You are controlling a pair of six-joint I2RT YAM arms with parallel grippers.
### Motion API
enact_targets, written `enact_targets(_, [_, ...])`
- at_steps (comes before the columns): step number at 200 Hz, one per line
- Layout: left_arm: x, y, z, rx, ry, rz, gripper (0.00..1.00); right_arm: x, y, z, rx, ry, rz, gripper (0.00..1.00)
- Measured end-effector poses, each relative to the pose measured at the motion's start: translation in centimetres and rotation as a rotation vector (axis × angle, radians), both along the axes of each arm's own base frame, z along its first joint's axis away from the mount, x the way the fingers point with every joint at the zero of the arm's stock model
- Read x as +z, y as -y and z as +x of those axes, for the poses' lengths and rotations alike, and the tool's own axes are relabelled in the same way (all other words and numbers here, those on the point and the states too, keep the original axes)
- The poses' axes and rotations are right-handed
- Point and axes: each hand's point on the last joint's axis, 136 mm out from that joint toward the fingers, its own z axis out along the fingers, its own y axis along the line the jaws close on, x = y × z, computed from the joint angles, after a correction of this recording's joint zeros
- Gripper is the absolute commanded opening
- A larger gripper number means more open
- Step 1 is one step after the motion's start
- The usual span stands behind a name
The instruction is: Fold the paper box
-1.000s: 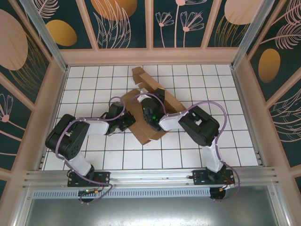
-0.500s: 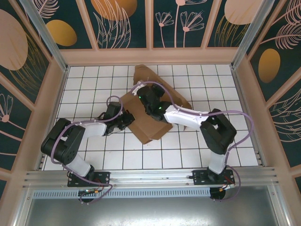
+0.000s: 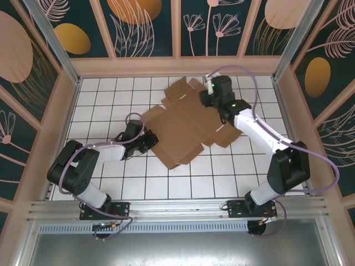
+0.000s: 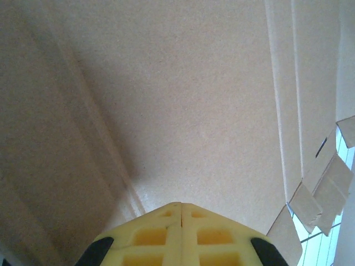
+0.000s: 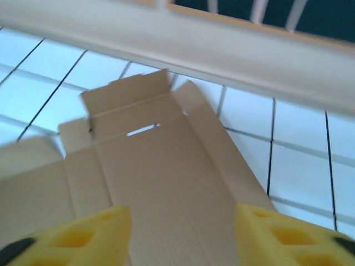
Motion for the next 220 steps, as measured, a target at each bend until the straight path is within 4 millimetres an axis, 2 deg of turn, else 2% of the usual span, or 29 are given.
enact_targets(15, [0.0,0.1,-0.2,-0.012,-0.007,-0.005,0.00,-2.2,1.3,0.1,-0.069,-0.081,0.049,0.29])
enact_targets(26, [-0.1,0.3,-0.4,-0.021,-0.011,-0.005,0.01,-5.1,1.3,0.1,-0.099,-0.169,0.063,0.28])
enact_targets(44, [-0.1,0.8,-1.1,-0.048,-0.019,0.003,0.03,-10.8,1.1,-0.1,-0.134,-0.332,0.051,0.35])
enact_targets(66, [-0.4,2.7,-2.9,-0.126,-0.034,0.006,0.03,-17.5,0.8,-0.2,-0.168,-0.516,-0.003,0.38])
enact_targets(87, [-1.0,4.1,-4.6,-0.198,-0.058,0.015,0.04,-21.7,0.6,0.2,-0.187,-0.615,-0.051,0.40])
enact_targets(116, [-1.5,5.0,-5.3,-0.280,-0.080,0.021,0.10,-20.4,-1.2,3.1,-0.165,-0.577,-0.040,0.45])
enact_targets(134, [-2.1,6.3,-6.0,-0.349,-0.104,0.008,0.12,-21.4,-2.5,3.4,-0.125,-0.587,-0.058,0.47])
enact_targets(149, [-2.2,7.7,-6.5,-0.411,-0.116,-0.009,0.13,-21.1,-3.7,3.8,-0.092,-0.579,-0.061,0.47])
enact_targets(181, [-1.6,11.6,-7.5,-0.554,-0.115,-0.014,0.18,-21.3,-6.4,4.0,-0.006,-0.578,-0.064,0.47])
enact_targets(220, [0.2,17.0,-8.2,-0.718,-0.068,-0.049,0.25,-21.5,-10.0,2.2,0.126,-0.574,-0.055,0.45])
